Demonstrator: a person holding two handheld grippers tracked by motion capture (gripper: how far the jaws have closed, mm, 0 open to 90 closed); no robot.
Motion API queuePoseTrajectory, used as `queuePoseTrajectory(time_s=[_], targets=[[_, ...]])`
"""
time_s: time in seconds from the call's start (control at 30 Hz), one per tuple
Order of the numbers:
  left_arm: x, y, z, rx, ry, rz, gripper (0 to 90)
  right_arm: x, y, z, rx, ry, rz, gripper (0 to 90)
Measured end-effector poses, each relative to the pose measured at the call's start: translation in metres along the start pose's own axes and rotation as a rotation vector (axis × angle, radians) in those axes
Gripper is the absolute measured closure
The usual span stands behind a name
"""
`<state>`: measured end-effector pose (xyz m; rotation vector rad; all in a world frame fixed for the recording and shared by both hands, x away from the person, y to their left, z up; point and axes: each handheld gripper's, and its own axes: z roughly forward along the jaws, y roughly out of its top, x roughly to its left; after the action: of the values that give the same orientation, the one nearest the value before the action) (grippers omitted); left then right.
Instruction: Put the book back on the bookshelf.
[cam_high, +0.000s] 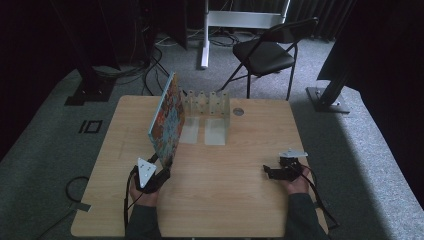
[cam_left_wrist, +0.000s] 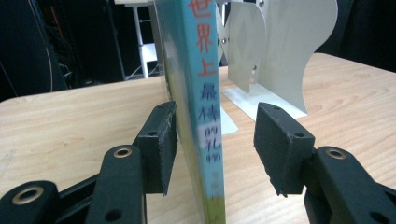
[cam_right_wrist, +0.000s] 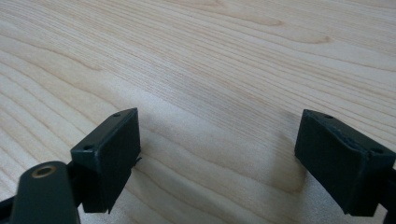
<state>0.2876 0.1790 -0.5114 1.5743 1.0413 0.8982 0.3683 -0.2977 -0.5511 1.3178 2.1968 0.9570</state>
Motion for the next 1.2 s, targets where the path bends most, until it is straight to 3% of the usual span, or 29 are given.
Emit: queuePoseTrajectory(time_s=[0.13, 0.53, 0.77, 1.2], targets=[[0.003, -0.005, -0.003, 0.020, -0.004, -0.022, 50.1, 0.000, 0.000, 0.000, 0.000, 0.000, 0.000, 14.0], [0.005, -0.017, -0.014, 0.079, -0.026, -0.032, 51.1, 0.000, 0.000, 0.000, 0.000, 0.000, 0.000, 14.0], [0.011, -0.022, -0.018, 0.088, -0.029, -0.070, 51.5, 0.000, 0.000, 0.000, 0.000, 0.000, 0.000, 14.0], [0.010, -0.025, -0.025, 0.083, -0.018, -0.067, 54.3, 0.000, 0.000, 0.000, 0.000, 0.000, 0.000, 14.0]])
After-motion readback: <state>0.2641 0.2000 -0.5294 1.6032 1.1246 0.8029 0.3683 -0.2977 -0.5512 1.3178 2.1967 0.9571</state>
